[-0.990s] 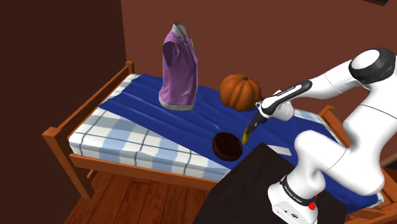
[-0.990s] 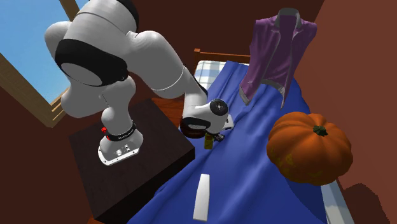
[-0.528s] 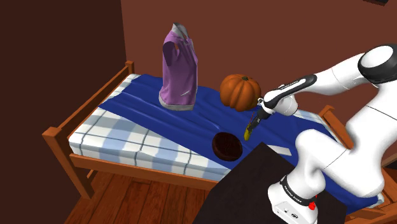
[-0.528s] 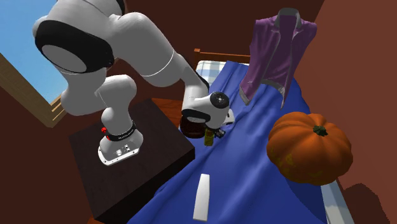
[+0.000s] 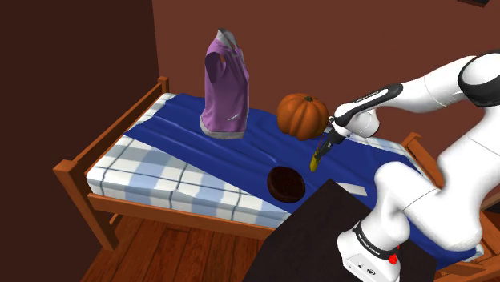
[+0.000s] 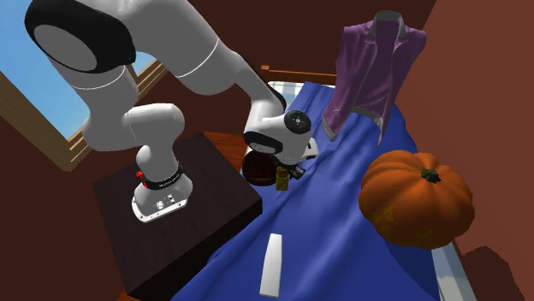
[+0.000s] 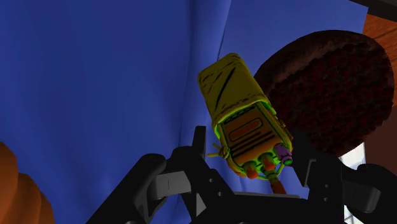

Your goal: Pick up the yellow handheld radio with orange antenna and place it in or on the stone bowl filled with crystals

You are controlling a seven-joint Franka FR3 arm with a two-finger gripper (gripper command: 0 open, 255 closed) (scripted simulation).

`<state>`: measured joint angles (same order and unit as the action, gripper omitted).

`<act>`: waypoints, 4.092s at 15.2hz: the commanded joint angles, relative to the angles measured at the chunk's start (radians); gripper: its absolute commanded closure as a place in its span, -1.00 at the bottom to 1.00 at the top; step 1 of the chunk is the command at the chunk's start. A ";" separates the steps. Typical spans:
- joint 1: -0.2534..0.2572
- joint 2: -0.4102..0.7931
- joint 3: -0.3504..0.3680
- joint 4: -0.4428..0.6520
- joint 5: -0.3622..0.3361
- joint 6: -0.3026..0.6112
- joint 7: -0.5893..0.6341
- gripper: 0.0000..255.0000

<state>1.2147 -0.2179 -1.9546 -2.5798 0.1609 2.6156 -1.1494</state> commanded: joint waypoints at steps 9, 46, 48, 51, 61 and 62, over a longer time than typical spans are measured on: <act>-0.101 0.424 0.133 0.050 0.522 -0.302 -0.344 1.00; 0.210 0.611 0.306 -0.110 0.984 -0.208 -0.303 -1.00; 0.210 0.611 0.306 -0.110 0.984 -0.208 -0.303 -1.00; 0.210 0.611 0.306 -0.110 0.984 -0.208 -0.303 -1.00; 0.406 0.755 0.021 -0.116 0.911 -0.397 -0.263 -1.00; 0.406 0.755 0.021 -0.116 0.911 -0.397 -0.263 -1.00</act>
<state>1.6199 0.5363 -1.9329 -2.6961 1.0719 2.2197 -1.4128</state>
